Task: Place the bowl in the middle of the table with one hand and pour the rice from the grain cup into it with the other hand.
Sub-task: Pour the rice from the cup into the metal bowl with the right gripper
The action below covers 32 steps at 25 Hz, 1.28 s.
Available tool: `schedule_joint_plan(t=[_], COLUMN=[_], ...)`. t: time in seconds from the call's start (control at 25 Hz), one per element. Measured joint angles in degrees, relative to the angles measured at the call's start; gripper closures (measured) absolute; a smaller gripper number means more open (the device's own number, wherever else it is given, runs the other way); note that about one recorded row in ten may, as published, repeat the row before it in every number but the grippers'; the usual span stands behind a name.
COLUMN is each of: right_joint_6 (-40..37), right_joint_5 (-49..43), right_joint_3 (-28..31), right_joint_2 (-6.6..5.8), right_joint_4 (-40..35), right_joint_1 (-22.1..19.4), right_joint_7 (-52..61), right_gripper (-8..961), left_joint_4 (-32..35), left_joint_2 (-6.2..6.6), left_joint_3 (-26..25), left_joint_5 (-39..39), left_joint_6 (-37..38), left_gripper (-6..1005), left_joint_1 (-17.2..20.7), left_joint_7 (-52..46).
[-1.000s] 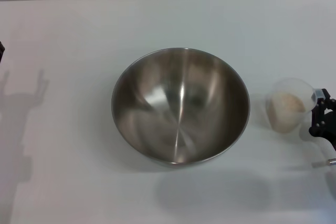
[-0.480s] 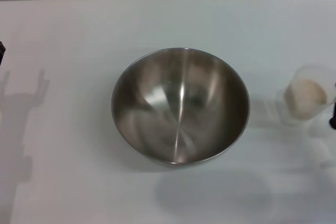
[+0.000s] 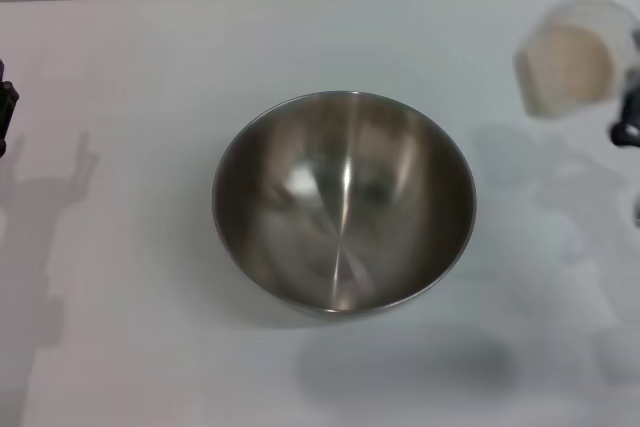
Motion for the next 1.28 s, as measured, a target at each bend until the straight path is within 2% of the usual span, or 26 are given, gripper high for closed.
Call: schedule_joint_plan(t=[0.2, 0.24, 0.28, 0.4, 0.44, 0.48, 0.56, 0.84, 1.28], right_joint_6=[1.1, 2.7, 2.7, 5.0, 6.0, 6.0, 6.5, 8.7, 11.0], right_joint_5=[-3.0, -4.7, -4.7, -6.5, -8.0, -8.0, -10.8, -13.1, -16.4], right_joint_3=[-0.1, -0.1, -0.1, -0.1, -0.1, -0.1, -0.1, -0.2, -0.2], right_joint_2=[-0.06, -0.02, -0.02, 0.04, 0.07, 0.07, 0.09, 0.22, 0.35], right_joint_4=[5.3, 7.5, 7.5, 10.9, 12.6, 12.6, 14.6, 16.9, 17.1], right_joint_1=[3.7, 4.1, 4.1, 4.2, 3.8, 3.8, 3.1, 2.8, 2.9], right_joint_7=[-19.5, -29.3, -29.3, -43.3, -51.1, -51.1, -59.5, -74.2, -86.8], right_gripper=[940, 940, 940, 940, 940, 941, 941, 942, 940], left_joint_4=[0.2, 0.2, 0.2, 0.2, 0.2, 0.2, 0.2, 0.2, 0.8], left_joint_2=[-0.02, -0.02, -0.02, -0.02, -0.02, -0.02, -0.02, -0.03, -0.11], left_joint_3=[0.4, 0.5, 0.5, 0.6, 0.6, 0.6, 0.6, 0.7, 0.9], left_joint_5=[-0.1, -0.1, -0.1, -0.1, -0.1, -0.1, -0.1, -0.1, -0.1], left_joint_6=[0.0, 0.0, 0.0, 0.0, 0.0, 0.0, -0.1, -0.1, -0.1], left_gripper=[183, 183, 183, 183, 183, 183, 183, 183, 184], left_joint_1=[0.0, 0.0, 0.0, 0.0, 0.0, 0.0, -0.1, -0.4, -0.4], left_joint_7=[0.0, 0.0, 0.0, -0.1, -0.1, -0.1, -0.2, -0.2, -1.6])
